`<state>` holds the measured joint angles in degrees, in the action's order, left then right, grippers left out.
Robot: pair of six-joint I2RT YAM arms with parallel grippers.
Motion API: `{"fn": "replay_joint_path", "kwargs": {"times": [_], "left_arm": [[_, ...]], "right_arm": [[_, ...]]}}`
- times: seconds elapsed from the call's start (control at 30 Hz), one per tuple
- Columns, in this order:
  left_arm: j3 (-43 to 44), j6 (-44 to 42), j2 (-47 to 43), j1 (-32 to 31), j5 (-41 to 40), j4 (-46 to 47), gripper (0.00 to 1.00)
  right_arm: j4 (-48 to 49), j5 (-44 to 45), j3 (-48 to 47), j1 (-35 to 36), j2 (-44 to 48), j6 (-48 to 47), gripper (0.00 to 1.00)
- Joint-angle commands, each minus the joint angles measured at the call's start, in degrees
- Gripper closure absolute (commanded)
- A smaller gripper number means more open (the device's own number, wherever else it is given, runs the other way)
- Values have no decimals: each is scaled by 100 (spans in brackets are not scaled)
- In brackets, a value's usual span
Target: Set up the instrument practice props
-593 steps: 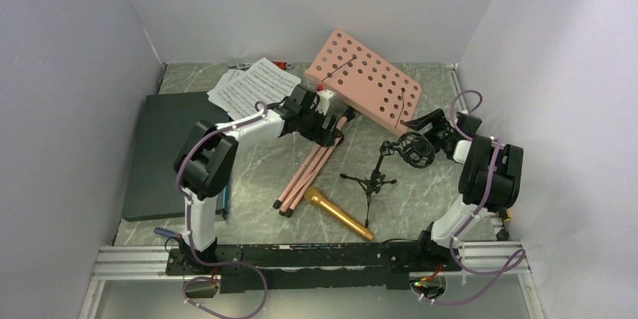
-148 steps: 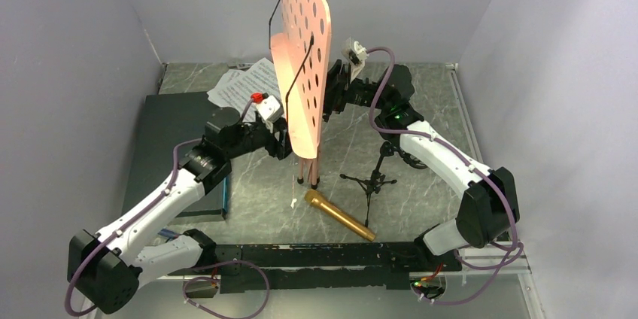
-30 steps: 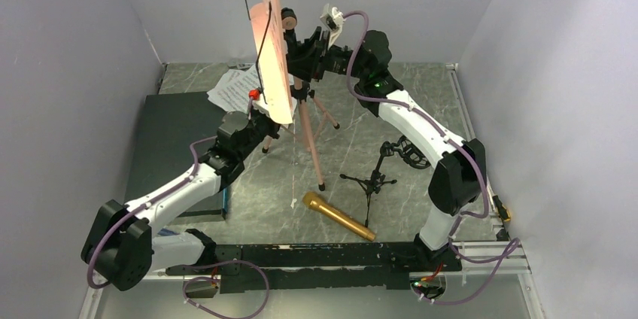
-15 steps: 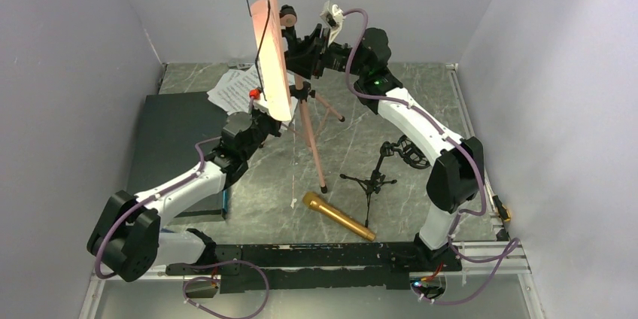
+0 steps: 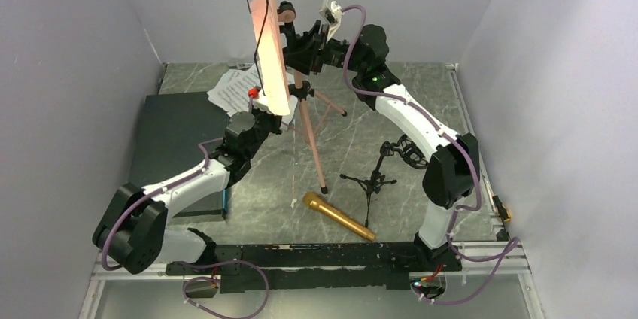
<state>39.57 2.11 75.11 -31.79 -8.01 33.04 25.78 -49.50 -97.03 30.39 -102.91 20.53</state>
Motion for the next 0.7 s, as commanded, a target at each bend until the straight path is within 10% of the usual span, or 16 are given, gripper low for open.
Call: {"fn": "replay_joint_path", "kwargs": {"times": [0.0, 0.67], "left_arm": [[-235, 930, 399, 333, -1405, -1098, 97], [-239, 683, 763, 323, -1545, -990, 97]], "right_arm": [[2503, 177, -1137, -148, 886, 291, 100], [2385, 335, -1639, -262, 733, 243, 100]]}}
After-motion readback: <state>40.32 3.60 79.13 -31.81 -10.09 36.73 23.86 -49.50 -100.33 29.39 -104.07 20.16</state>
